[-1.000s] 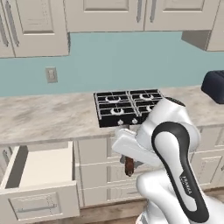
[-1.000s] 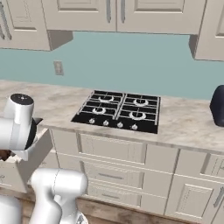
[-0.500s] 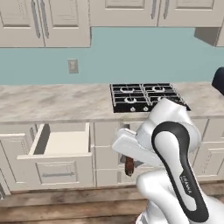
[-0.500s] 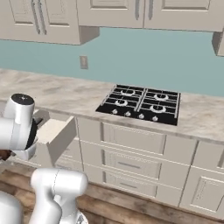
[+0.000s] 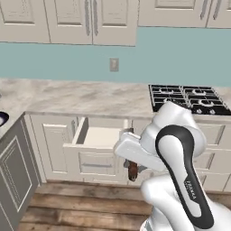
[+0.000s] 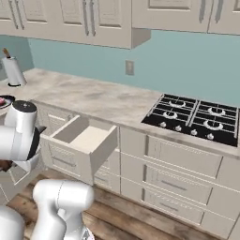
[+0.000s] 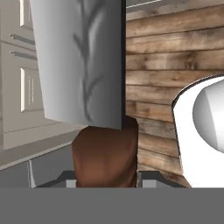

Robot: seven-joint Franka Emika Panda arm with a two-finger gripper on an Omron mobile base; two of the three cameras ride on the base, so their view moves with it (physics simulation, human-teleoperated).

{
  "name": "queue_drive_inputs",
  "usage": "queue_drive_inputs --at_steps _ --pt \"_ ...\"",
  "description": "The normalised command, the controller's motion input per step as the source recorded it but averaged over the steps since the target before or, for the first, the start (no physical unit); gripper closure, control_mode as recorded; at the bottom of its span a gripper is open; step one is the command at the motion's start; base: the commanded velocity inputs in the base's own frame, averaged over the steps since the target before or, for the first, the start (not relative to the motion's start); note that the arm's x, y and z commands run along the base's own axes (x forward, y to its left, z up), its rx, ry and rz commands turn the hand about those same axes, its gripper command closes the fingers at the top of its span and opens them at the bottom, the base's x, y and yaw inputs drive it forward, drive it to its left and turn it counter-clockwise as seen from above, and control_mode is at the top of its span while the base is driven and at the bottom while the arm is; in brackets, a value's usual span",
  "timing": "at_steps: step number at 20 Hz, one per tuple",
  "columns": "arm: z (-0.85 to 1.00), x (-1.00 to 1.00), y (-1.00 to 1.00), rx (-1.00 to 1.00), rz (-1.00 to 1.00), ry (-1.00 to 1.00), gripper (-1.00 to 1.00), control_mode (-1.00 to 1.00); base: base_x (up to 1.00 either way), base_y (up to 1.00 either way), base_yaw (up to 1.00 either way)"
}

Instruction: Pick up the knife from the drawer and place it on the cutting board. Then place the meat from the plate to the cutting board.

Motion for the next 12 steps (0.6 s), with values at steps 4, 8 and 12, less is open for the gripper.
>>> queue_drive_inputs --at_steps 4,8,12 --pt "0.00 0.00 0.00 0.00 0.00 0.00 1.00 1.00 -0.20 0.52 0.32" --pt "0.00 0.00 0.00 0.00 0.00 0.00 1.00 1.00 -0.10 0.48 0.33" --pt "0.00 0.00 0.00 0.00 0.00 0.00 1.00 1.00 0.00 0.48 0.33"
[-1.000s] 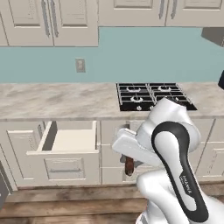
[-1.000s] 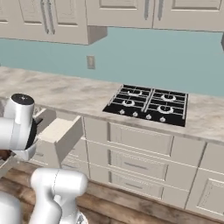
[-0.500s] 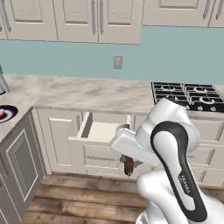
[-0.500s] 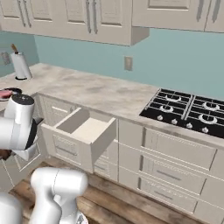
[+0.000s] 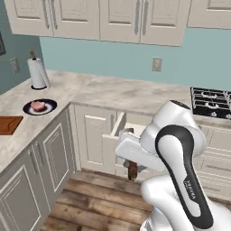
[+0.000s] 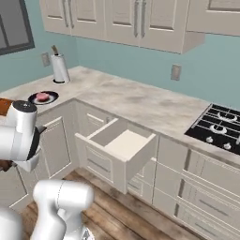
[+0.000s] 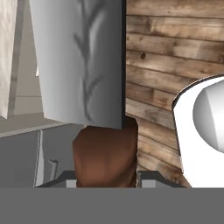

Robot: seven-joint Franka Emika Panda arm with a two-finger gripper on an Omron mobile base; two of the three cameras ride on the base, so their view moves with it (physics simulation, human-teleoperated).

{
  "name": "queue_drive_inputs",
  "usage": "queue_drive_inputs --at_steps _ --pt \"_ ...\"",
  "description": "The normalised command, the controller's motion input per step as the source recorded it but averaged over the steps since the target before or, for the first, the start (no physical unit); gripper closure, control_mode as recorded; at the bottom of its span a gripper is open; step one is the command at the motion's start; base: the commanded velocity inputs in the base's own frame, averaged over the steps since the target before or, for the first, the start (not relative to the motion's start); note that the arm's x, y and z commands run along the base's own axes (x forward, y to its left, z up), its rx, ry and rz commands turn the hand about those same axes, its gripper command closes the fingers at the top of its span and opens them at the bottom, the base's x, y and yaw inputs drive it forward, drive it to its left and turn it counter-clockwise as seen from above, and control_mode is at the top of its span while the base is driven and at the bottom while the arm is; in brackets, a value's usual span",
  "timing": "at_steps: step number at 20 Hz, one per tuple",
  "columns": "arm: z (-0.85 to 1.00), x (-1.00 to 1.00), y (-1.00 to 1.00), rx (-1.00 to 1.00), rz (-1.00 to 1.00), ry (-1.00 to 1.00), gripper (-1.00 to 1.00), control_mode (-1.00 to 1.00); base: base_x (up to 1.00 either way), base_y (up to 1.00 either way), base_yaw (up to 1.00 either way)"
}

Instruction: Pick up the knife from the drawer and place it on the cutting board. Then place the meat from the plate to the cutting board.

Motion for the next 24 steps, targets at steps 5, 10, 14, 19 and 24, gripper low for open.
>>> queue_drive_inputs --at_steps 5,10,14,19,24 --pt "0.00 0.00 0.00 0.00 0.00 0.00 1.00 1.00 0.00 0.44 0.33" --pt "0.00 0.00 0.00 0.00 0.00 0.00 1.00 1.00 0.01 0.43 0.35" --pt "0.00 0.00 0.00 0.00 0.00 0.00 1.00 1.00 0.18 0.30 0.34" --pt "0.00 0.00 0.00 0.00 0.00 0.00 1.00 1.00 0.38 0.13 0.26" --pt "0.00 0.00 0.00 0.00 0.00 0.00 1.00 1.00 0.46 0.00 0.17"
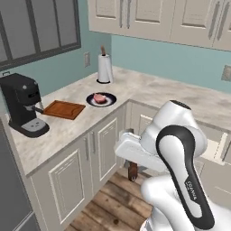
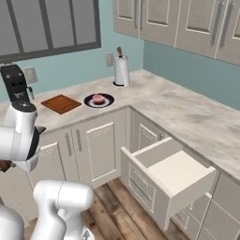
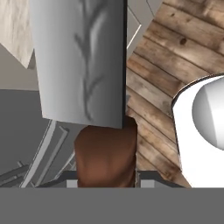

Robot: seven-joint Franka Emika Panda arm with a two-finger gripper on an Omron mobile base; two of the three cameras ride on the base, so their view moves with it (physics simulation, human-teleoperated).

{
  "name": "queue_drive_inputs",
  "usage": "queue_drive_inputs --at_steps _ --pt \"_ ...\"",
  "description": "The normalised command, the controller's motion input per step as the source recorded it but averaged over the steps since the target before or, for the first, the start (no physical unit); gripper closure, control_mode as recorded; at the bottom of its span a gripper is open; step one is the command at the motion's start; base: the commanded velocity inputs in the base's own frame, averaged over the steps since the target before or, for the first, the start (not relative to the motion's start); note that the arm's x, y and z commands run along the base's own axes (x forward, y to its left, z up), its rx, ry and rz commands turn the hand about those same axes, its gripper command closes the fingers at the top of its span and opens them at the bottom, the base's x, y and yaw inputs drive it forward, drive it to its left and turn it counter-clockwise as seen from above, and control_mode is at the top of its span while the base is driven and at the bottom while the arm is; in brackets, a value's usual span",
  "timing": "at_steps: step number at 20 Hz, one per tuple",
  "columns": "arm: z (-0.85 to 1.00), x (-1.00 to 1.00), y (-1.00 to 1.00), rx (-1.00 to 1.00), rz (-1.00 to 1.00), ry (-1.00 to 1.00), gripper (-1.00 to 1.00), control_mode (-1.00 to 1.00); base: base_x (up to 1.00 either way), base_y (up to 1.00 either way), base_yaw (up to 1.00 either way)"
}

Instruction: Pick up the knife from the drawer and place it on the cutting board. Then place the meat from the plate to the cutting board.

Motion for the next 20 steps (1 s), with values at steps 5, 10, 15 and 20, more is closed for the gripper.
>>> queue_drive_inputs --at_steps 5,10,15,20 --pt "0.00 0.00 0.00 0.00 0.00 0.00 1.00 1.00 0.52 -0.01 0.11" --pt "0.00 0.00 0.00 0.00 0.00 0.00 1.00 1.00 0.60 -0.01 0.09" --pt "0.00 0.00 0.00 0.00 0.00 0.00 1.00 1.00 0.58 0.00 0.08" --pt "0.00 0.00 0.00 0.00 0.00 0.00 1.00 1.00 0.60 0.00 0.09"
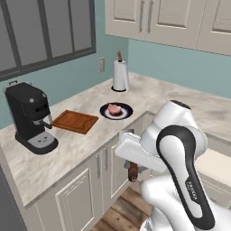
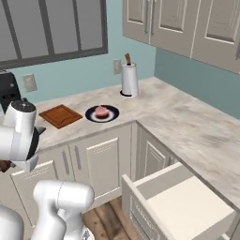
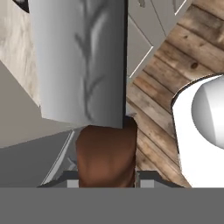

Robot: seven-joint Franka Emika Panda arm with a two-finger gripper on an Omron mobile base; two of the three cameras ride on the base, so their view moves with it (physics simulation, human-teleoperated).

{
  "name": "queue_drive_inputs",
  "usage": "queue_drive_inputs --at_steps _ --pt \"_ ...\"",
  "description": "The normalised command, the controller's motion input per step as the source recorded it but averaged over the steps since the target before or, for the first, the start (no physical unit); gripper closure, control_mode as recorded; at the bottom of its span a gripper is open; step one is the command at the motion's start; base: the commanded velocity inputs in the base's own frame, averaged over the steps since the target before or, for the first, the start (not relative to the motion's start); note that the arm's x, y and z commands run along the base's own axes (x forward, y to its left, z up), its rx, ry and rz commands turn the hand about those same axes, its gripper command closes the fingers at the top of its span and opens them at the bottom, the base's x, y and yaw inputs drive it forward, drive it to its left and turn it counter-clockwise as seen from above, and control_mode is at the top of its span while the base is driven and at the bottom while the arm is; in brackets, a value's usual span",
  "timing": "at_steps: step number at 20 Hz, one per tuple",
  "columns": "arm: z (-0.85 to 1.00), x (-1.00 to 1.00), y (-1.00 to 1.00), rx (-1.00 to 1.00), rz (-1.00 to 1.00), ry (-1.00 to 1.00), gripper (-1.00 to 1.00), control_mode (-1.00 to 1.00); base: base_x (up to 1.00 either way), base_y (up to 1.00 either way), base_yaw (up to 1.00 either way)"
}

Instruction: Pick up the knife from the drawer and place it on the cutting board. Then place the meat from the plate to the cutting board.

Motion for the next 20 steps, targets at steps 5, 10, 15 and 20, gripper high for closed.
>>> queue_drive_inputs --at_steps 5,10,15,20 --pt "0.00 0.00 0.00 0.00 0.00 0.00 1.00 1.00 0.64 0.00 0.15" --pt "0.00 0.00 0.00 0.00 0.00 0.00 1.00 1.00 0.56 -0.02 0.16" --pt "0.00 0.00 0.00 0.00 0.00 0.00 1.00 1.00 0.45 0.00 0.12" --pt "0.00 0.00 0.00 0.00 0.00 0.00 1.00 1.00 0.38 0.00 0.12"
